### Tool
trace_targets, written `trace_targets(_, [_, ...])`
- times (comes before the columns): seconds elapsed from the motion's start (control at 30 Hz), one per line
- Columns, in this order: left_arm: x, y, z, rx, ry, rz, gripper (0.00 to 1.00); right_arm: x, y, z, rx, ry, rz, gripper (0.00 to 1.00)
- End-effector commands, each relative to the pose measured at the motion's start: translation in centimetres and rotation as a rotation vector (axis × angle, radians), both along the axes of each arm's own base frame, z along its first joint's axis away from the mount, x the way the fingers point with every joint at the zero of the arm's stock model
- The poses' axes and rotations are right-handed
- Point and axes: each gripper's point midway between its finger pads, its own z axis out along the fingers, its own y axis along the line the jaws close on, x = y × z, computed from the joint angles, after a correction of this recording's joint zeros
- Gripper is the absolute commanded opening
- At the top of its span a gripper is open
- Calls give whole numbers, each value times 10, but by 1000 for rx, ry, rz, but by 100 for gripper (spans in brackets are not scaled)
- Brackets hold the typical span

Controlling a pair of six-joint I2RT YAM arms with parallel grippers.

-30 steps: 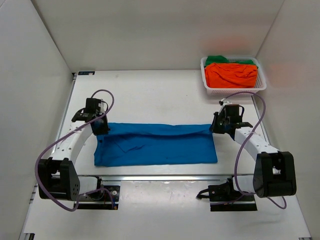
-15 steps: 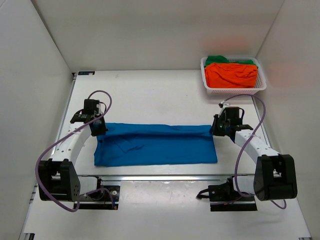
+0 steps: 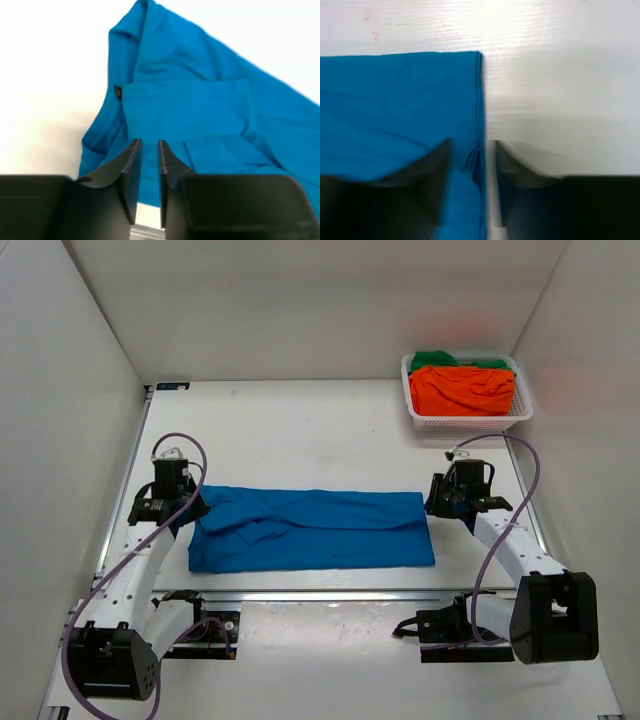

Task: Fold and stack the t-shirts
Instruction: Fold the other side of the tshirt into a rectangle, then rotate the tshirt 90 degrees

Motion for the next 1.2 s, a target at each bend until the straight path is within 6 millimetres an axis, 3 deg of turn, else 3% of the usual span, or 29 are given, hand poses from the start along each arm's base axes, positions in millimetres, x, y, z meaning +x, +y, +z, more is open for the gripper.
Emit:
trace_targets(0.0, [13,-20,7,-65,-53,-15,25,23,-1,23,-19,-76,14,23])
trace_targets(0.07, [17,-37,0,-86,-28,-52,22,31,8,26,-10,-77,66,0])
trace_targets(0.23, [16,-77,-34,-111,70,-133,18,50,37,17,-22,-28,168,0])
trace_targets(0.43, [20,-78,-72,-74,168,-77,18,57,47,-19,-37,120,193,0])
trace_targets(0.5, [20,-77,-86,-72,214,-61,17,51,34,-33,-65,204,117,0])
trace_targets(0.6, [32,-83,-96,-57,268,-74,13,37,31,-46,0,286,34,0])
trace_targets(0.67, [44,-92,-100,-50,290,-100,11,17,30,-55,19,340,-9,0])
trace_targets(0.8, [86,-108,-105,-45,296,-122,5,-17,45,-60,26,397,-73,0])
trace_targets(0.87, [131,-122,-105,-44,276,-141,3,-39,59,-65,49,429,-93,0])
trace_targets(0.9, [137,-124,-107,-39,300,-161,2,-51,69,-66,46,435,-68,0])
trace_targets(0.93, [164,-134,-103,-22,293,-186,1,-58,84,-66,70,440,-55,1])
trace_targets(0.97, [194,-149,-102,-24,272,-212,1,-67,88,-70,105,459,-92,0])
trace_targets(1.0, [196,-157,-104,-11,312,-244,0,-78,98,-71,127,470,-77,0])
trace_targets(1.03, [220,-171,-102,-13,308,-270,0,-83,111,-73,176,483,-88,1])
trace_targets(1.1, [259,-217,-103,-61,282,-346,0,-111,128,-83,254,523,-113,0])
trace_targets(1.13, [254,-223,-110,-54,328,-355,0,-110,148,-79,320,502,-117,0])
trace_targets(1.17, [274,-241,-109,-81,277,-368,0,-112,153,-81,343,490,-170,0])
